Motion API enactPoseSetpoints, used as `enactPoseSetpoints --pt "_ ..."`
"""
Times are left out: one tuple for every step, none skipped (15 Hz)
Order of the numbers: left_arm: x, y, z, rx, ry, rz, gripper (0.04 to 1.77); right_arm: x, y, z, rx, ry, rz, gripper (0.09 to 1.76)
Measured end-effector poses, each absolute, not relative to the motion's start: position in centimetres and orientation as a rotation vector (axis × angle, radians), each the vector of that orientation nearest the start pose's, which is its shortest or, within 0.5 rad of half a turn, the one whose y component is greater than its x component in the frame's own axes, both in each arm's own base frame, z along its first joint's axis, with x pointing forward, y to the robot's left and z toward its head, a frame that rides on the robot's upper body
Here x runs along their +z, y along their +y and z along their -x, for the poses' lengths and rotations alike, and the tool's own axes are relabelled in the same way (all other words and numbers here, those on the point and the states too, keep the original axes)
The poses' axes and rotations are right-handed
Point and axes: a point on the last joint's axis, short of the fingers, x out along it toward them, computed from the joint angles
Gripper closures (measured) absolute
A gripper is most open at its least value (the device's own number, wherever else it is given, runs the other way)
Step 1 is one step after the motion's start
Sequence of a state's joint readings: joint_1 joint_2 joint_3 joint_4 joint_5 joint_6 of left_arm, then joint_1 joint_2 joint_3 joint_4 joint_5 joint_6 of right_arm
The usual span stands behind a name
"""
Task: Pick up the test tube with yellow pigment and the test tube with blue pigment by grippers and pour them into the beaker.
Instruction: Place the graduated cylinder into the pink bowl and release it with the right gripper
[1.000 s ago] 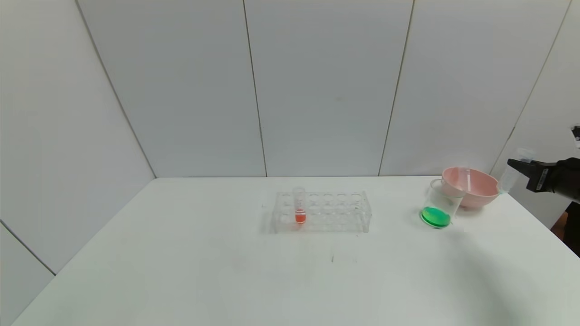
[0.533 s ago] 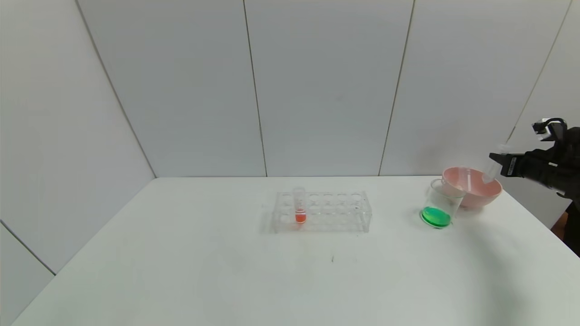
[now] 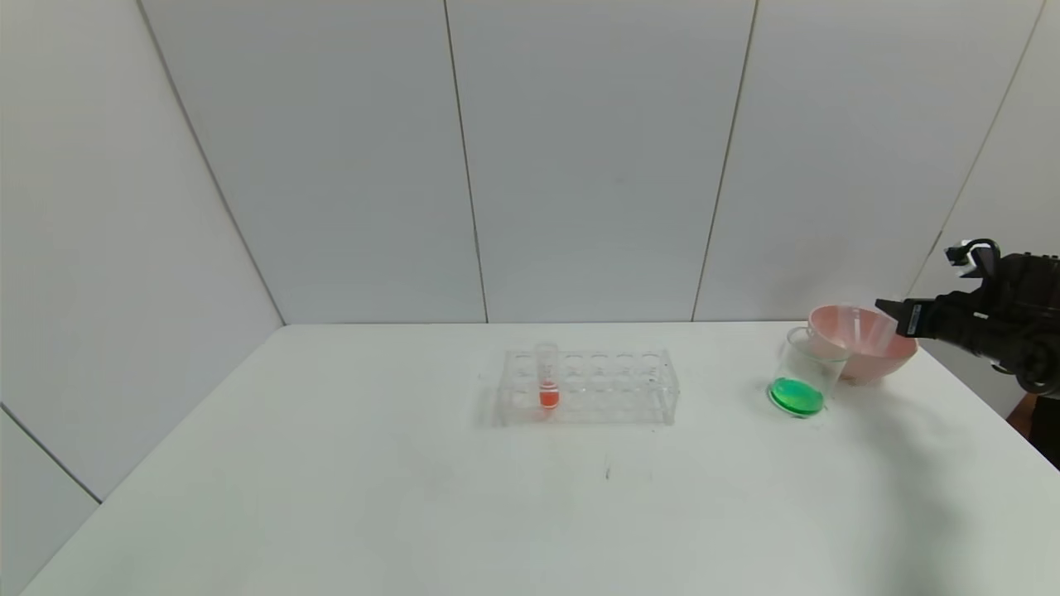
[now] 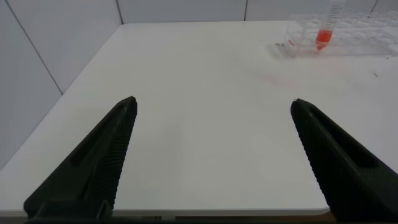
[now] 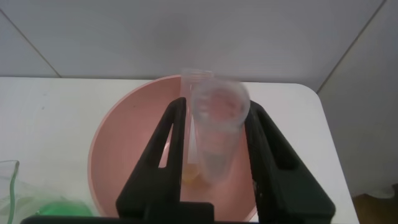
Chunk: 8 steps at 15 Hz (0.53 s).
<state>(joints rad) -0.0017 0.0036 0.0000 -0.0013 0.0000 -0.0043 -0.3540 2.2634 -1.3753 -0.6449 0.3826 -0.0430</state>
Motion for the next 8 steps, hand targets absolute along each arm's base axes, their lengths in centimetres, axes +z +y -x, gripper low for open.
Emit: enactPoseSetpoints --pt "7.6 0.0 2.3 -0.002 0.002 0.004 0.05 11.7 -15.1 -43.3 0.034 0.228 -0.045 1.0" --pt "7.6 0.0 2.3 -0.002 0.002 0.004 0.05 11.7 -15.1 -43.3 0.034 0.229 -0.045 0.9" --pt "7.6 0.0 2.3 -0.002 0.002 0.004 0.05 11.8 -15.1 -43.3 0.034 0.229 -0.044 0.81" --pt "7.6 0.0 2.3 -0.002 0.002 0.004 0.05 11.9 -15.1 -43.2 0.035 0.228 -0.043 0.73" --pt "7.6 0.0 2.3 -0.002 0.002 0.004 0.05 12.2 -14.9 -43.2 0.038 0.225 -0.042 0.66" --pt "7.6 0.0 2.3 -0.002 0.002 0.004 0.05 12.5 -14.5 -43.2 0.043 0.221 -0.039 0.6" --pt "7.6 0.0 2.3 -0.002 0.002 0.004 0.05 12.8 -13.7 -43.3 0.042 0.219 -0.036 0.54" --pt "7.6 0.0 2.3 -0.002 0.002 0.004 0.05 13.2 -12.5 -43.6 0.034 0.214 -0.03 0.49"
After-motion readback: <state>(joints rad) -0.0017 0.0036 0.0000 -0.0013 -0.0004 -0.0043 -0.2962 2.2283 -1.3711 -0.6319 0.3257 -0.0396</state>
